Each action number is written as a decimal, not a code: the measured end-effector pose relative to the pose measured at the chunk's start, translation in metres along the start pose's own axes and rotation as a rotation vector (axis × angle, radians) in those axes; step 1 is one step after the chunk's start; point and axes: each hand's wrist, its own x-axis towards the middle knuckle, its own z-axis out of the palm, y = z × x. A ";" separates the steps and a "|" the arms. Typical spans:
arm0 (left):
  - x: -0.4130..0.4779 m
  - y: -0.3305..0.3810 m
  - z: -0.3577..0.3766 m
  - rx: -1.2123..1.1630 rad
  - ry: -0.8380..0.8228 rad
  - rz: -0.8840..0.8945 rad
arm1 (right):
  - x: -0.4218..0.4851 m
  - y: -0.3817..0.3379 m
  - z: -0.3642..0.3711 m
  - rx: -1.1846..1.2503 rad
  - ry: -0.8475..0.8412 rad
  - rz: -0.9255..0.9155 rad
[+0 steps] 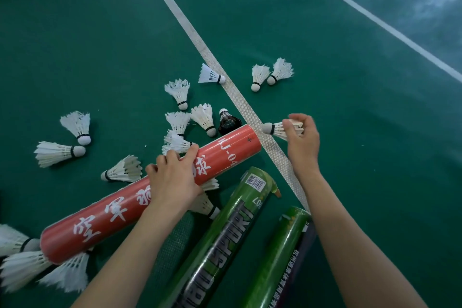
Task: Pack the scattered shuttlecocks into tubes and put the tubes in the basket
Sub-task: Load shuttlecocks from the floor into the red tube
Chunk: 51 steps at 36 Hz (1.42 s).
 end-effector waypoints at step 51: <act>-0.002 -0.033 0.000 -0.050 -0.011 -0.119 | 0.019 -0.004 0.061 0.155 -0.057 0.247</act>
